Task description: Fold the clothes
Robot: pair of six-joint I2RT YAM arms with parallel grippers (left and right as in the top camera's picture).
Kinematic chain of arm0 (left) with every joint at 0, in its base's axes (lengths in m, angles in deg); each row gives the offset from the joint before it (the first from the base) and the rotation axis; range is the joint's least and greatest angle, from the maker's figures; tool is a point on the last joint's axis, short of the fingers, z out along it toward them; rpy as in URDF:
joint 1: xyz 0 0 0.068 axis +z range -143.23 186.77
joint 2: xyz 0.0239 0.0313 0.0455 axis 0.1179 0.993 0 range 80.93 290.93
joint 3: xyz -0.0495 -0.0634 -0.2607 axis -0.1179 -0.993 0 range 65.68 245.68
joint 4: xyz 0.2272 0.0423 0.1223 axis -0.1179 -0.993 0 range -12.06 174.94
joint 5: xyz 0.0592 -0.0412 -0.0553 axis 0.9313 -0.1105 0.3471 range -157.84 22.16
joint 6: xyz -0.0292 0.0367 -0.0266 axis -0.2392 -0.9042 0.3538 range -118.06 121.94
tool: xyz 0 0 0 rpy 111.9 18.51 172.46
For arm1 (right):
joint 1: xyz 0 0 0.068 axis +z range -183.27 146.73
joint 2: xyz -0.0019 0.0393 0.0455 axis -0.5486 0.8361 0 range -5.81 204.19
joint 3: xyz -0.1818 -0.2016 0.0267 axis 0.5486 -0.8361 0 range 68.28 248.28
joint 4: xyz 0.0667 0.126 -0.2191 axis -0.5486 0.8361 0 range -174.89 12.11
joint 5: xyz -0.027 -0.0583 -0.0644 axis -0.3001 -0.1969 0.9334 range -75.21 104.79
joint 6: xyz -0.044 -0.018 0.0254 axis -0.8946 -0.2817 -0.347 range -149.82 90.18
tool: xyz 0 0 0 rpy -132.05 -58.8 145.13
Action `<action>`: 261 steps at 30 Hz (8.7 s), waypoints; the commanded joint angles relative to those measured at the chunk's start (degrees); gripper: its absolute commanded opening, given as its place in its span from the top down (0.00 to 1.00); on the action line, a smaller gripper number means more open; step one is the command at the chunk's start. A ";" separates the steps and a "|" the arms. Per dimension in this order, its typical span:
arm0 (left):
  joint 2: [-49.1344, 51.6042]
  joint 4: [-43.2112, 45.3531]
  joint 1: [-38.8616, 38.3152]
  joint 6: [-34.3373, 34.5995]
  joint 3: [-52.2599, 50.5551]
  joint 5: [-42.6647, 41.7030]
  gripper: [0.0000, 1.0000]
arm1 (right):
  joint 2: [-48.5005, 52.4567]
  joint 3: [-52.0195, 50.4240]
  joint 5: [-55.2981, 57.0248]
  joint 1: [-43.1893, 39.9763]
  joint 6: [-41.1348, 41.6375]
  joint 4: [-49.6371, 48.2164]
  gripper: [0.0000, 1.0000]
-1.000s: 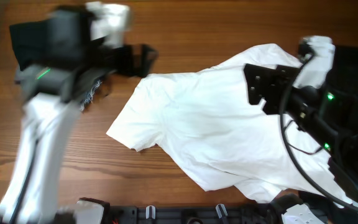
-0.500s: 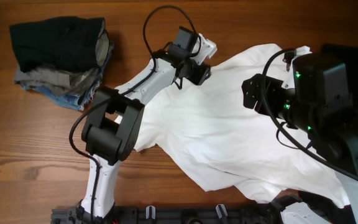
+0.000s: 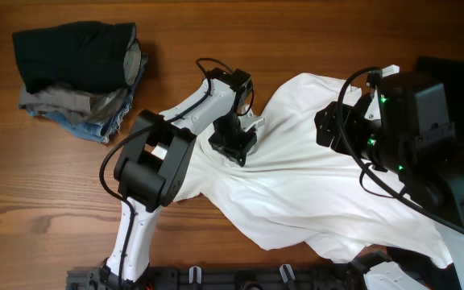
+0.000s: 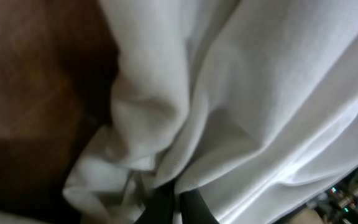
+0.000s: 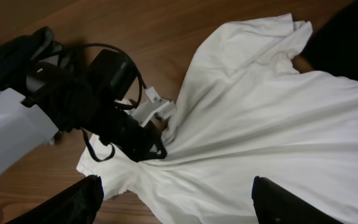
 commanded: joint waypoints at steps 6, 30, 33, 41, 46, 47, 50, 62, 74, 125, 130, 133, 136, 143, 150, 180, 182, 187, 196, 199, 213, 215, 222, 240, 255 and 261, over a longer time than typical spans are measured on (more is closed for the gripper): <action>-15.89 19.91 0.00 -0.94 3.82 1.18 0.01 | 0.11 0.00 2.36 -0.20 0.17 -0.76 0.17; 5.66 45.18 -0.31 2.75 3.67 0.96 0.96 | 0.11 0.00 2.34 -0.20 0.20 0.79 0.18; -0.42 42.07 3.08 2.99 5.90 9.73 0.96 | 0.11 0.00 3.41 -0.20 0.17 0.79 0.17; -14.69 48.48 26.03 5.18 12.22 15.21 0.94 | 0.76 -0.02 6.69 -0.20 0.24 -0.57 0.13; -17.73 43.67 29.07 5.57 12.20 15.15 0.15 | 8.70 -0.24 11.63 -1.07 0.52 -0.66 0.11; -19.74 41.57 28.94 5.57 12.20 15.17 0.11 | 11.58 -0.24 12.15 -2.91 0.63 -1.31 0.12; -27.41 32.87 28.22 5.57 12.20 15.15 0.10 | 20.59 -0.24 8.72 -12.92 -0.44 -3.21 0.29; -43.47 -10.95 26.36 5.79 12.17 5.46 0.10 | 56.43 -0.24 -5.44 -30.03 -5.07 -19.04 0.88; -42.75 -20.22 26.36 5.79 11.85 5.49 0.08 | 49.83 0.00 -14.27 -66.07 -11.15 -20.85 0.85; -62.60 15.56 26.47 29.99 -38.86 17.35 0.96 | 22.10 -50.58 -24.30 -36.02 -20.59 -25.70 0.50; -63.23 15.56 26.47 29.99 -38.86 17.35 0.96 | 5.31 -47.17 -18.75 -25.77 -9.33 -20.39 0.28; -63.23 15.58 26.47 29.97 -38.86 17.38 0.95 | 6.27 -49.96 -16.06 -24.70 1.25 -21.55 0.20; -63.23 15.56 26.47 29.94 -38.86 17.35 0.92 | 9.42 -53.75 -18.97 -24.70 5.99 -24.28 0.27; -63.23 15.58 26.47 29.75 -38.86 17.35 0.90 | 15.34 -58.69 -19.93 -24.70 9.88 -33.83 0.36; -62.29 13.60 26.47 29.88 -38.88 17.33 0.49 | 15.41 -58.07 -17.44 -24.72 9.11 -39.74 0.92; -54.16 -7.58 39.98 26.58 -0.15 21.64 0.96 | 7.19 -3.32 -5.88 -28.85 -5.62 -0.96 0.96; -56.72 -7.56 40.57 23.56 14.16 21.70 0.96 | 7.21 13.66 -5.84 -31.08 -7.37 6.23 0.96; -59.12 -7.13 40.57 21.62 40.39 31.50 0.96 | 7.21 48.76 -5.86 -32.22 -7.28 18.21 0.96; -49.55 -5.01 40.54 18.73 46.03 29.46 0.96 | 15.21 52.59 -5.86 -32.22 -7.10 17.16 0.96; -38.53 2.23 40.52 17.05 46.03 15.08 0.96 | 26.05 52.61 -11.96 -32.22 -7.32 9.68 0.96; -35.71 8.85 34.23 11.80 48.19 8.07 0.90 | 29.59 53.55 -37.46 -51.58 -15.85 1.29 0.96; -34.03 -4.50 32.57 11.50 47.15 8.33 0.89 | 30.71 51.91 -29.94 -49.66 -19.82 13.11 0.96; -20.17 -17.79 28.24 11.50 27.04 8.35 0.90 | 32.72 25.62 -16.31 -40.24 -24.87 18.34 0.94; -20.13 20.37 22.18 13.70 -24.13 12.07 0.52 | 32.70 2.43 -13.77 -37.53 -25.18 11.13 0.91; -38.80 2.43 42.82 23.67 -27.89 28.44 0.96 | 32.70 2.19 -4.11 -37.53 -18.84 13.14 0.87; -51.52 0.94 49.66 24.41 -27.89 28.46 0.96 | 32.70 -7.08 -4.13 -37.51 -19.30 16.33 0.85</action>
